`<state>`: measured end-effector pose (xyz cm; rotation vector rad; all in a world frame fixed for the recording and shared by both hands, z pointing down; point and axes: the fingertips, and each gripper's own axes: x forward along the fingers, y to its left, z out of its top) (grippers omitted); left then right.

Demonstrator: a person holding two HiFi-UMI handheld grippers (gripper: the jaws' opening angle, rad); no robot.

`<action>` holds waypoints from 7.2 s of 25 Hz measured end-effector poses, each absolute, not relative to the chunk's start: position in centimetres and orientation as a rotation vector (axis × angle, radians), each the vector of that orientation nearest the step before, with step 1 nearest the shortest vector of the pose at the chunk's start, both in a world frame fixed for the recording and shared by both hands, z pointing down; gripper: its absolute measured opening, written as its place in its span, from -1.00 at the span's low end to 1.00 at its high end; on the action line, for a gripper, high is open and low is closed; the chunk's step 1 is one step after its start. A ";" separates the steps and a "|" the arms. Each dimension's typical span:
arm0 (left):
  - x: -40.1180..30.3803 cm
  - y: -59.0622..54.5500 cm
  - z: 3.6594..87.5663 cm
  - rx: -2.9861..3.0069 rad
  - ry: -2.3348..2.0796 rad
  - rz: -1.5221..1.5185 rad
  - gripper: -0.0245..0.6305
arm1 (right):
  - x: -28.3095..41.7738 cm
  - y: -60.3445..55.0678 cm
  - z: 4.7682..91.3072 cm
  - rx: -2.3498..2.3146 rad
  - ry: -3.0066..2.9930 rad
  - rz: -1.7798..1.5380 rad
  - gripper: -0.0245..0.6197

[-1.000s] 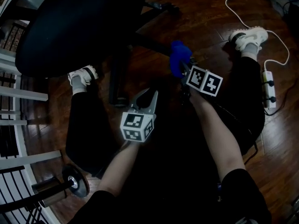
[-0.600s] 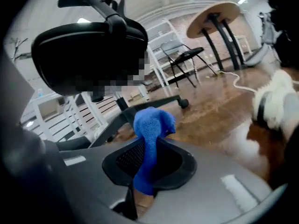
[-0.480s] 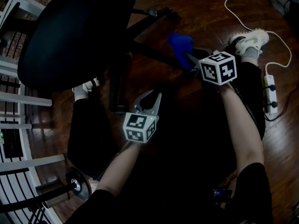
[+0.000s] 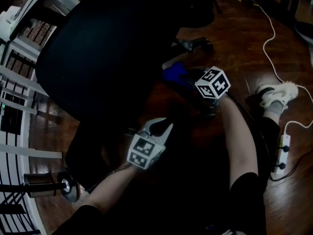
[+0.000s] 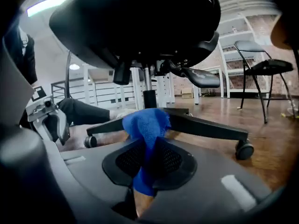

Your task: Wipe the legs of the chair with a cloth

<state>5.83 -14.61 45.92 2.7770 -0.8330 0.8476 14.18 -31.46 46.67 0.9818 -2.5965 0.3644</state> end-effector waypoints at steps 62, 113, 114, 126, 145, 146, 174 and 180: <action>-12.8 -23.2 55.1 2.276 -1.126 1.377 -0.46 | 20.0 -16.9 49.4 0.958 -2.551 1.342 -0.73; -3.7 -32.5 54.4 2.722 -0.886 1.546 -0.45 | 21.8 -12.9 49.7 1.399 -2.542 1.361 -0.72; -4.1 -32.4 53.7 2.733 -0.931 1.535 -0.42 | 21.5 -13.0 49.7 1.386 -2.548 1.360 -0.72; 1.0 -22.7 47.4 2.816 -0.929 0.934 -0.38 | 15.9 -13.6 50.1 1.243 -2.563 1.279 -0.71; 9.3 -21.8 52.7 2.250 -1.143 0.936 0.00 | 17.2 -13.5 47.5 1.433 -2.513 0.911 -0.70; 9.2 -21.8 53.0 2.238 -1.148 0.939 -0.03 | 16.9 -13.6 47.2 1.436 -2.488 0.887 -0.70; 2.0 -22.2 53.6 2.187 -0.989 0.736 -0.42 | 12.5 -11.9 48.3 1.346 -2.521 1.041 -0.70; -3.5 -22.8 54.0 2.312 -0.970 0.965 -0.48 | 10.8 -15.8 48.0 1.488 -2.505 0.996 -0.70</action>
